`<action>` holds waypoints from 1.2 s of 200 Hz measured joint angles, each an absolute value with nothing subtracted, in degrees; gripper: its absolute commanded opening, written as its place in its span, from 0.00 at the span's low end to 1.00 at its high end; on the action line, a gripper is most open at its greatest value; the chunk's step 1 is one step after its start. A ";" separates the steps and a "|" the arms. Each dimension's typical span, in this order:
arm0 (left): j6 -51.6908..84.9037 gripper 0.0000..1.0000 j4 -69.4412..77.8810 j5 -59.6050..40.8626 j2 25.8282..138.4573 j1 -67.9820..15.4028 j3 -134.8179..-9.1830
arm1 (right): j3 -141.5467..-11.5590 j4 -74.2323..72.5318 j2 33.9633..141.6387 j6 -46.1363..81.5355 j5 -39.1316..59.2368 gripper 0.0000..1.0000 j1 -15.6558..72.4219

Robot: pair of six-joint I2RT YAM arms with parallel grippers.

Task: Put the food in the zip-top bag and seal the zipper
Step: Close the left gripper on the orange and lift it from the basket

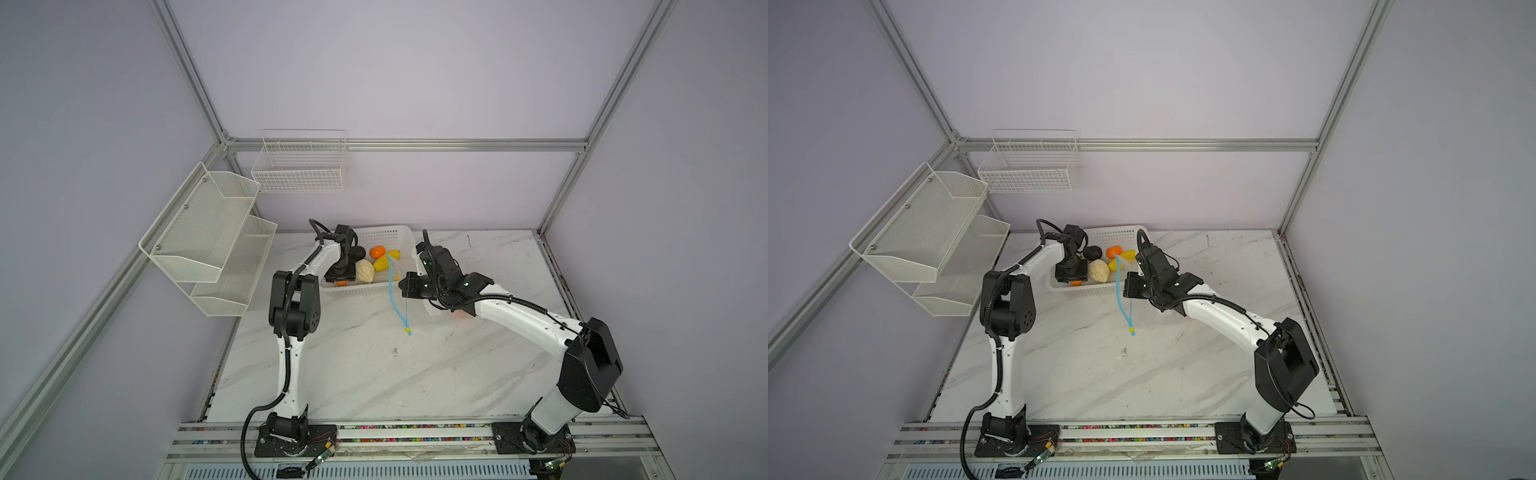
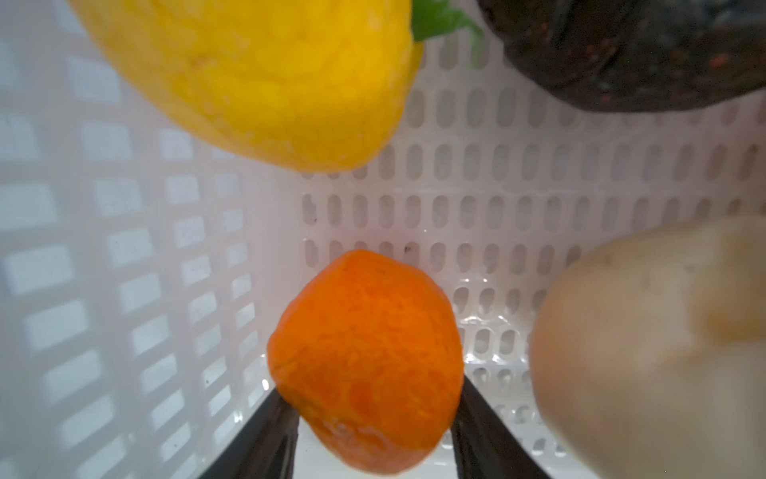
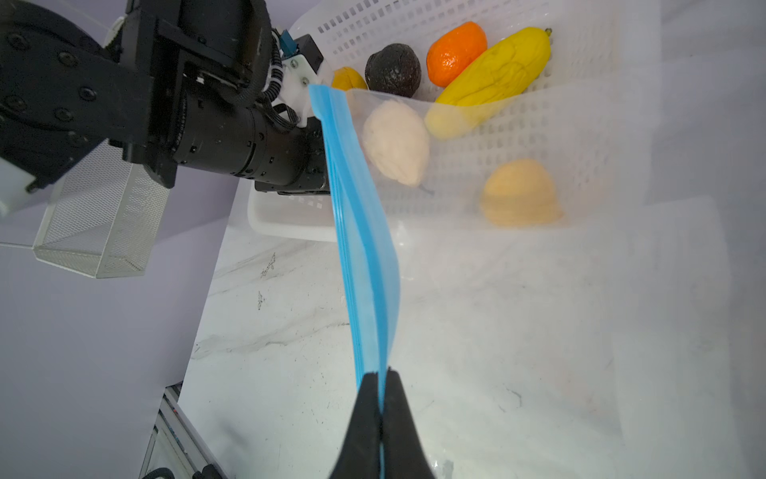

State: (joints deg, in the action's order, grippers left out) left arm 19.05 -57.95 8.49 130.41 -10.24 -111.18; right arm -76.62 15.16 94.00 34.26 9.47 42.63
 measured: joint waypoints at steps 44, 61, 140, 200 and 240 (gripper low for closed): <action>19.05 0.54 -57.95 8.16 130.39 -10.24 -111.18 | -76.62 15.16 94.00 34.26 9.47 0.00 42.63; 19.03 0.53 -57.95 8.12 130.37 -10.24 -111.18 | -76.62 15.16 94.00 34.26 9.50 0.00 42.63; 19.99 0.53 -56.86 4.71 121.75 -10.24 -109.03 | -76.71 14.70 94.50 34.44 10.20 0.00 42.63; 21.32 0.52 -54.85 1.02 111.66 -10.24 -99.90 | -76.71 14.31 94.50 34.52 10.31 0.00 42.63; 22.09 0.53 -52.31 -5.52 102.59 -10.24 -91.59 | -76.71 13.96 94.50 34.87 10.41 0.00 42.63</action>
State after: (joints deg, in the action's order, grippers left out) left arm 22.09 -52.31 -5.52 102.59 -10.24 -91.59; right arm -76.71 13.96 94.50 34.87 10.41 42.63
